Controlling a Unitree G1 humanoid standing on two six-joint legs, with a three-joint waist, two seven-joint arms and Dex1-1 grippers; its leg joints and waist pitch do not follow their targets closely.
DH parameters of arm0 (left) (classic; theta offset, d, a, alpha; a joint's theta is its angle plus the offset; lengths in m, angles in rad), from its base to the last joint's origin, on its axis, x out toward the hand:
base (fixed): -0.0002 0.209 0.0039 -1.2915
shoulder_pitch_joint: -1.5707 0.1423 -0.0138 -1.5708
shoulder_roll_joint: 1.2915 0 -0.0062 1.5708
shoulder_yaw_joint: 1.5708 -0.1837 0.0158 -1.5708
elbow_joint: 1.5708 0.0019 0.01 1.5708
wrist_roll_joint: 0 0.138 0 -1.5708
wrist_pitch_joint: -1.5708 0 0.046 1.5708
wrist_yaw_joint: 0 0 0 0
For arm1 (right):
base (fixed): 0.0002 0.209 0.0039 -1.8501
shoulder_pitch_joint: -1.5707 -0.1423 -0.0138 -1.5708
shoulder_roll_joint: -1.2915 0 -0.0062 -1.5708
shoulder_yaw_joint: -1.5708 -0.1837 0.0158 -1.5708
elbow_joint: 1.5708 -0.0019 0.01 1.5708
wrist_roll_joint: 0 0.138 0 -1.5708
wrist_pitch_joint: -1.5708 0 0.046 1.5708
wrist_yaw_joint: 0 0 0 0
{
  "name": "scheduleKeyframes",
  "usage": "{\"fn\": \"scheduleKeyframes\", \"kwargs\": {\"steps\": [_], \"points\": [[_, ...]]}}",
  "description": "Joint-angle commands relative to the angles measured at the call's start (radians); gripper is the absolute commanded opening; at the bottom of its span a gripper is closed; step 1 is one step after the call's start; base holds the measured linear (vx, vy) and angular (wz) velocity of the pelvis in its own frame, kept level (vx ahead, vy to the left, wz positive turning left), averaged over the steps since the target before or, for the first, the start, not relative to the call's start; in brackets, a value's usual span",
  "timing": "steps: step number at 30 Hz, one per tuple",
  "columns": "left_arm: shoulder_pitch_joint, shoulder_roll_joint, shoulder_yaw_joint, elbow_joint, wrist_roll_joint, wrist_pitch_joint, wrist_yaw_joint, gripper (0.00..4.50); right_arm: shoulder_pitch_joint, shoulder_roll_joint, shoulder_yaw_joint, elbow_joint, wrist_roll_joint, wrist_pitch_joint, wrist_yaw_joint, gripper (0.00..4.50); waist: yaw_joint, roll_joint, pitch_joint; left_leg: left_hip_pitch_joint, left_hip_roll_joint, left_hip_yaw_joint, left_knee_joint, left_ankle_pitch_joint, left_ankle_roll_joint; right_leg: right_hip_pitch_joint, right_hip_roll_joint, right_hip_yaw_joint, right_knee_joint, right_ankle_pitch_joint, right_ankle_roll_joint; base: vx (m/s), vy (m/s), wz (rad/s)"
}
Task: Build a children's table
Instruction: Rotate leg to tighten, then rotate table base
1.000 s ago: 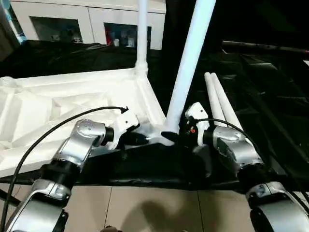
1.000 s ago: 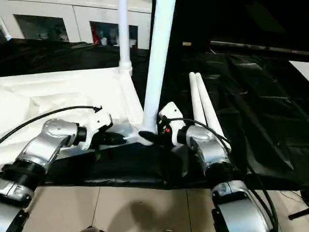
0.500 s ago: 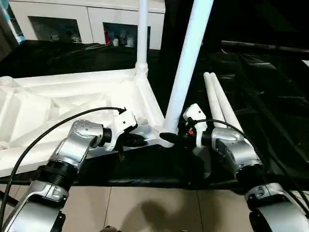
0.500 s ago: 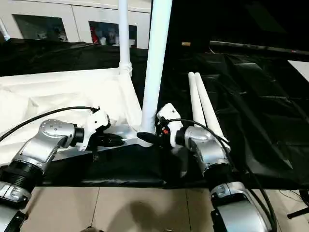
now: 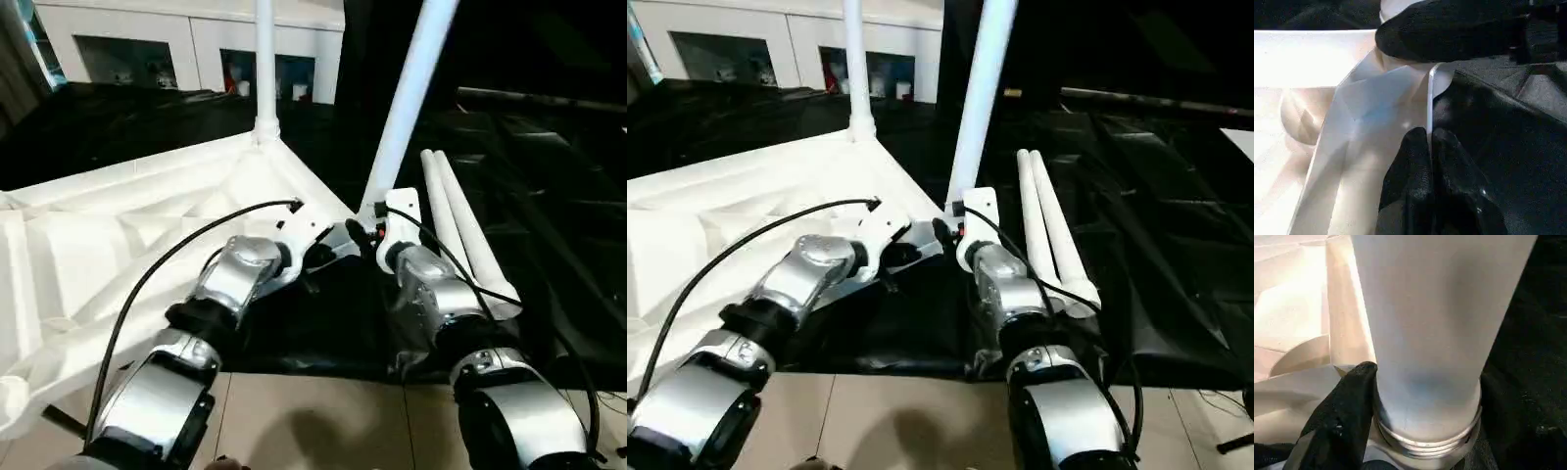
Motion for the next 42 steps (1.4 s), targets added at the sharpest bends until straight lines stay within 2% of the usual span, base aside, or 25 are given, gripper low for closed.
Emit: {"fn": "scheduleKeyframes", "kwargs": {"steps": [1,2,3,5,10,12,14,15,17,19,21,22,23,25,26,27,29,30,33,35,37,38,39,40,42], "points": [[0.005,-0.018,0.024,0.008,-0.017,-0.068,0.017,0.00,0.003,0.012,0.003,0.030,-0.003,-0.016,0.001,2.72,0.000,-0.004,-0.064,0.010,0.030,-0.017,-0.061,-0.122,0.038,0.050,-0.071,0.053,-0.079,-0.055,-0.196,0.000,0.000,0.00],[0.006,-0.014,0.018,0.013,-0.011,-0.084,0.011,0.00,0.002,0.013,0.000,0.031,-0.004,-0.026,0.003,3.07,0.000,-0.003,-0.063,0.011,0.031,-0.016,-0.061,-0.125,0.044,0.049,-0.072,0.053,-0.081,-0.055,-0.197,0.000,0.000,0.00],[0.006,-0.014,0.017,0.016,-0.010,-0.091,0.008,0.00,0.003,0.015,-0.005,0.030,0.001,-0.033,0.014,3.07,0.001,-0.003,-0.064,0.011,0.031,-0.016,-0.060,-0.126,0.046,0.049,-0.072,0.053,-0.081,-0.056,-0.198,0.000,0.000,0.00],[0.003,-0.016,0.020,0.032,-0.014,-0.094,0.009,0.00,-0.002,0.017,-0.008,0.038,0.000,-0.046,0.013,3.44,0.003,-0.005,-0.061,0.012,0.031,-0.015,-0.062,-0.139,0.046,0.048,-0.073,0.053,-0.084,-0.079,-0.199,0.000,0.000,0.00],[0.011,-0.008,0.022,0.034,-0.021,-0.129,-0.003,0.00,0.011,0.001,0.012,-0.003,-0.026,-0.119,0.006,3.46,0.005,-0.006,-0.060,0.011,0.032,-0.016,-0.063,-0.144,0.040,0.047,-0.073,0.053,-0.086,-0.107,-0.189,0.000,0.000,0.00],[0.019,-0.005,0.029,0.021,-0.023,-0.201,-0.012,0.00,0.047,-0.018,0.007,-0.103,-0.016,-0.143,0.032,3.46,0.009,-0.010,-0.058,0.009,0.032,-0.017,-0.064,-0.152,0.045,0.049,-0.075,0.054,-0.089,-0.126,-0.173,0.000,0.000,0.00],[0.020,-0.007,0.042,0.018,-0.025,-0.247,0.011,0.00,0.076,-0.025,0.001,-0.169,-0.005,-0.136,0.045,3.46,0.009,-0.011,-0.062,0.007,0.032,-0.017,-0.062,-0.130,0.056,0.051,-0.072,0.054,-0.083,-0.083,-0.168,0.000,0.000,0.00],[0.018,-0.007,0.049,0.016,-0.031,-0.249,0.012,0.28,0.086,-0.026,0.000,-0.188,-0.003,-0.132,0.047,3.48,0.010,-0.014,-0.062,0.007,0.032,-0.017,-0.061,-0.114,0.065,0.051,-0.072,0.054,-0.080,-0.057,-0.168,0.000,0.000,0.00],[0.006,0.001,0.100,-0.023,-0.084,-0.230,-0.006,0.57,0.161,-0.037,0.002,-0.326,0.010,-0.110,0.064,3.49,0.014,-0.016,-0.061,0.010,0.032,-0.016,-0.060,-0.105,0.073,0.050,-0.072,0.054,-0.080,-0.044,-0.171,0.000,0.000,0.00],[0.003,0.011,0.126,-0.054,-0.107,-0.210,-0.005,0.58,0.208,-0.041,0.008,-0.402,0.020,-0.099,0.083,3.49,0.019,-0.012,-0.064,0.013,0.038,-0.018,-0.061,-0.096,0.073,0.048,-0.074,0.053,-0.072,0.004,-0.192,0.000,0.000,0.00],[0.001,0.035,0.137,-0.080,-0.106,-0.205,0.007,0.77,0.252,-0.048,0.028,-0.467,0.024,-0.085,0.111,3.49,0.012,-0.014,-0.062,0.012,0.038,-0.017,-0.063,-0.101,0.068,0.047,-0.068,0.050,-0.070,0.036,-0.212,0.000,0.000,0.00],[0.000,0.060,0.145,-0.102,-0.101,-0.185,0.015,0.90,0.284,-0.054,0.047,-0.516,0.026,-0.074,0.135,3.49,0.013,-0.017,-0.061,0.012,0.039,-0.018,-0.064,-0.098,0.071,0.051,-0.070,0.050,-0.069,0.047,-0.207,0.000,0.000,0.00],[0.001,0.092,0.155,-0.131,-0.097,-0.161,0.019,0.99,0.318,-0.061,0.070,-0.566,0.030,-0.055,0.165,3.49,0.010,-0.013,-0.060,0.009,0.037,-0.019,-0.063,-0.094,0.076,0.052,-0.070,0.051,-0.068,0.059,-0.205,0.000,0.000,0.00],[0.002,0.107,0.160,-0.144,-0.096,-0.152,0.019,1.03,0.332,-0.064,0.080,-0.588,0.031,-0.045,0.179,3.49,0.008,-0.015,-0.061,0.009,0.037,-0.019,-0.063,-0.090,0.076,0.053,-0.070,0.051,-0.067,0.062,-0.203,0.000,0.000,0.00],[0.008,0.153,0.178,-0.180,-0.086,-0.103,0.022,1.07,0.365,-0.075,0.109,-0.630,0.023,-0.001,0.209,3.49,0.006,-0.009,-0.060,0.009,0.035,-0.018,-0.063,-0.088,0.073,0.052,-0.069,0.052,-0.068,0.059,-0.207,0.000,0.000,0.00],[0.013,0.179,0.184,-0.195,-0.076,-0.083,0.025,1.07,0.374,-0.082,0.124,-0.632,0.011,0.002,0.219,3.49,0.007,-0.010,-0.060,0.012,0.036,-0.018,-0.062,-0.085,0.068,0.052,-0.067,0.052,-0.066,0.065,-0.211,0.000,0.000,0.00],[0.038,0.288,0.206,-0.250,-0.028,-0.015,0.051,1.20,0.401,-0.102,0.173,-0.630,-0.035,0.044,0.242,3.49,0.005,0.004,-0.059,0.013,0.038,-0.021,-0.064,-0.096,0.049,0.051,-0.066,0.050,-0.065,0.053,-0.212,0.000,0.000,0.00],[0.048,0.329,0.215,-0.266,-0.005,-0.001,0.068,1.34,0.405,-0.105,0.183,-0.620,-0.054,0.052,0.236,3.49,-0.003,0.003,-0.056,0.009,0.035,-0.020,-0.067,-0.107,0.037,0.052,-0.064,0.051,-0.069,0.041,-0.202,0.000,0.000,0.00],[0.069,0.425,0.231,-0.295,0.049,0.030,0.108,1.45,0.409,-0.102,0.182,-0.614,-0.061,0.095,0.216,3.49,-0.008,0.009,-0.055,0.018,0.037,-0.020,-0.069,-0.143,0.001,0.046,-0.062,0.053,-0.072,-0.003,-0.203,0.000,0.000,0.00],[0.082,0.505,0.252,-0.308,0.107,0.069,0.181,1.12,0.408,-0.099,0.174,-0.613,-0.058,0.125,0.197,3.49,-0.007,0.013,-0.054,0.023,0.038,-0.019,-0.070,-0.155,-0.015,0.042,-0.060,0.054,-0.071,-0.005,-0.202,0.000,0.000,0.00],[0.087,0.532,0.262,-0.311,0.127,0.086,0.212,1.12,0.408,-0.098,0.172,-0.614,-0.058,0.134,0.189,3.49,-0.006,0.013,-0.054,0.021,0.038,-0.021,-0.071,-0.156,-0.023,0.043,-0.061,0.054,-0.068,0.002,-0.199,0.000,0.000,0.00],[0.100,0.576,0.283,-0.328,0.154,0.127,0.269,1.07,0.408,-0.100,0.168,-0.619,-0.054,0.156,0.179,3.20,-0.004,0.014,-0.054,0.023,0.039,-0.021,-0.072,-0.159,-0.029,0.043,-0.061,0.053,-0.069,-0.001,-0.195,0.000,0.000,0.00],[0.100,0.576,0.283,-0.328,0.154,0.127,0.269,1.07,0.408,-0.100,0.168,-0.619,-0.054,0.156,0.179,3.20,-0.005,0.014,-0.052,0.021,0.038,-0.022,-0.073,-0.161,-0.033,0.043,-0.061,0.053,-0.069,-0.003,-0.193,0.000,0.000,0.00],[0.114,0.600,0.285,-0.336,0.166,0.149,0.279,0.84,0.408,-0.103,0.169,-0.618,-0.054,0.165,0.177,3.13,-0.003,0.010,-0.052,0.023,0.038,-0.021,-0.072,-0.163,-0.034,0.041,-0.061,0.054,-0.072,-0.009,-0.192,0.000,0.000,0.00],[0.161,0.665,0.279,-0.353,0.207,0.207,0.279,0.79,0.404,-0.103,0.172,-0.605,-0.058,0.176,0.178,3.09,0.000,0.008,-0.051,0.022,0.037,-0.020,-0.073,-0.166,-0.038,0.040,-0.062,0.055,-0.071,-0.026,-0.186,0.000,0.000,0.00]]}}
